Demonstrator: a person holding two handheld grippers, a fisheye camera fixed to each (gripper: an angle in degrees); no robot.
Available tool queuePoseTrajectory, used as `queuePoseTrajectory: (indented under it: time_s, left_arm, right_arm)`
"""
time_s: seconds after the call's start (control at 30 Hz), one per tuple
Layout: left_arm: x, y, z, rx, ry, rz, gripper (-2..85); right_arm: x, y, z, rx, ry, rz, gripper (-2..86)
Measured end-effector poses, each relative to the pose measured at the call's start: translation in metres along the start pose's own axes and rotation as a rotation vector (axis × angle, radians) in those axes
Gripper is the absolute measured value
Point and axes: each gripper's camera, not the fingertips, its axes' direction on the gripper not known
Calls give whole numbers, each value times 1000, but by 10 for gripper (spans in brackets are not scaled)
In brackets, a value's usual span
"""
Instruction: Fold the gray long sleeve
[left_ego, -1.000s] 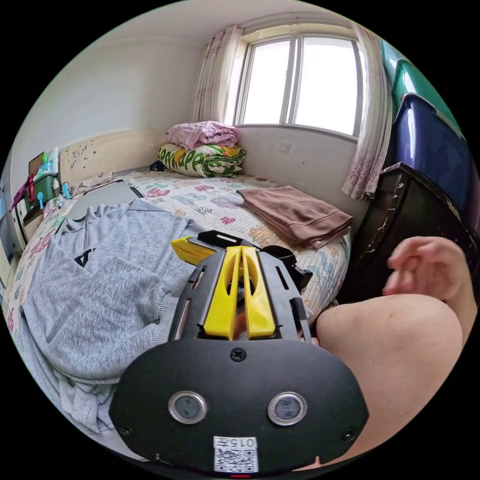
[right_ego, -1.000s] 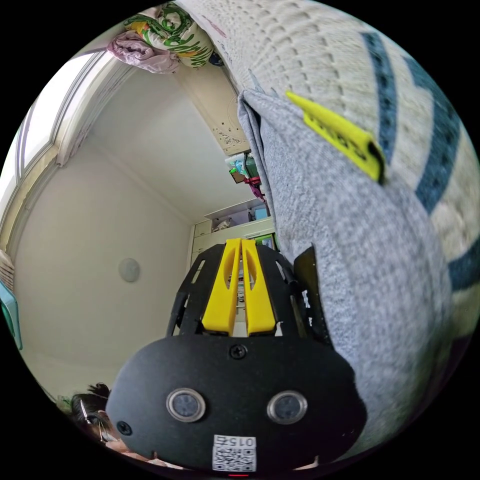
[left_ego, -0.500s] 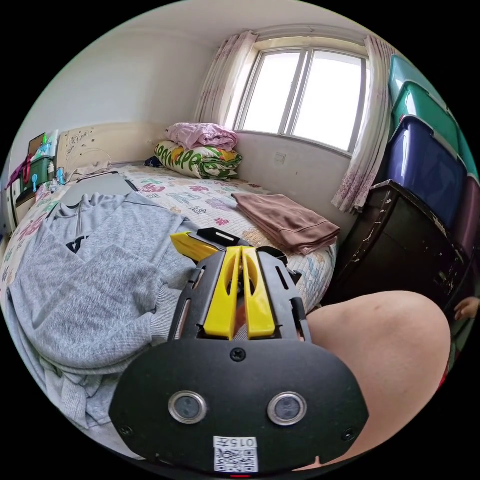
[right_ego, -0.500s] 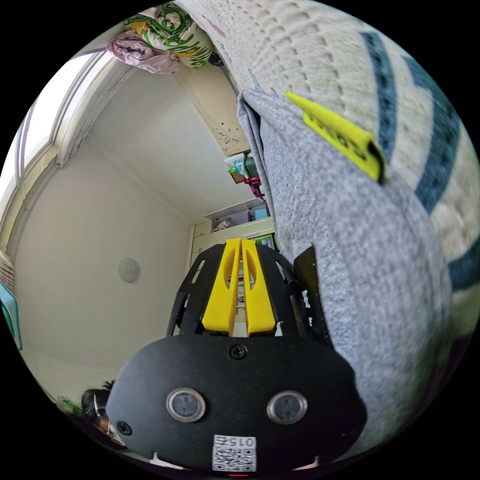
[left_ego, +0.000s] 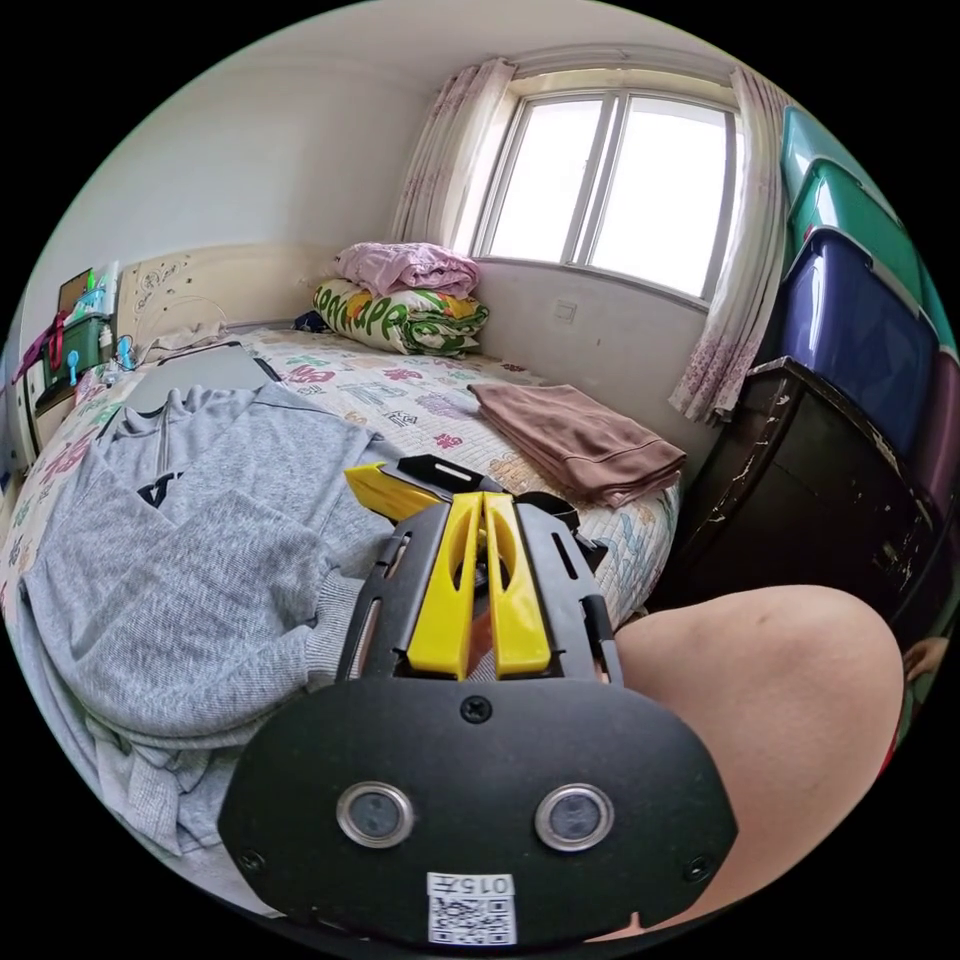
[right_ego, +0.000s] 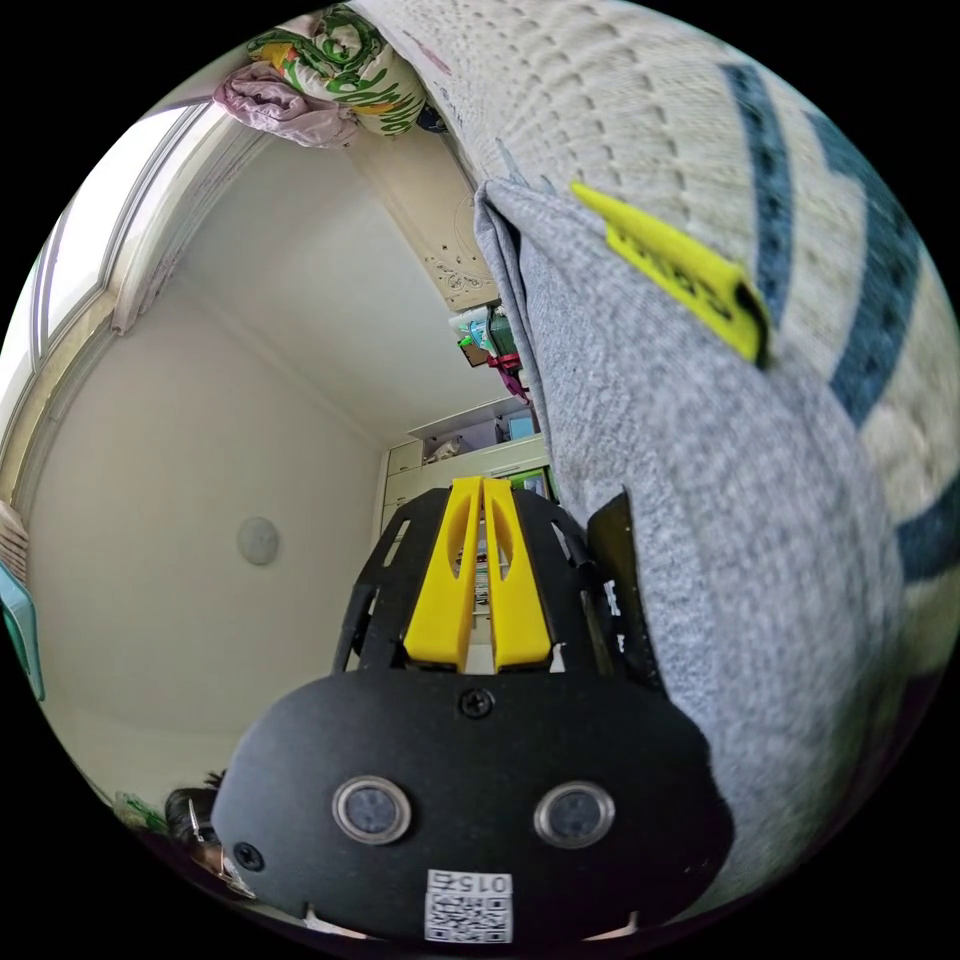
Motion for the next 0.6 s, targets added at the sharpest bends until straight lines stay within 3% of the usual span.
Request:
queuePoseTrajectory:
  time_s: [0.6]
  left_arm:
    - [40,-23,-35,4,62,-27,-3]
  right_arm:
    - [8,-97,-69,-2,8,-8,-6]
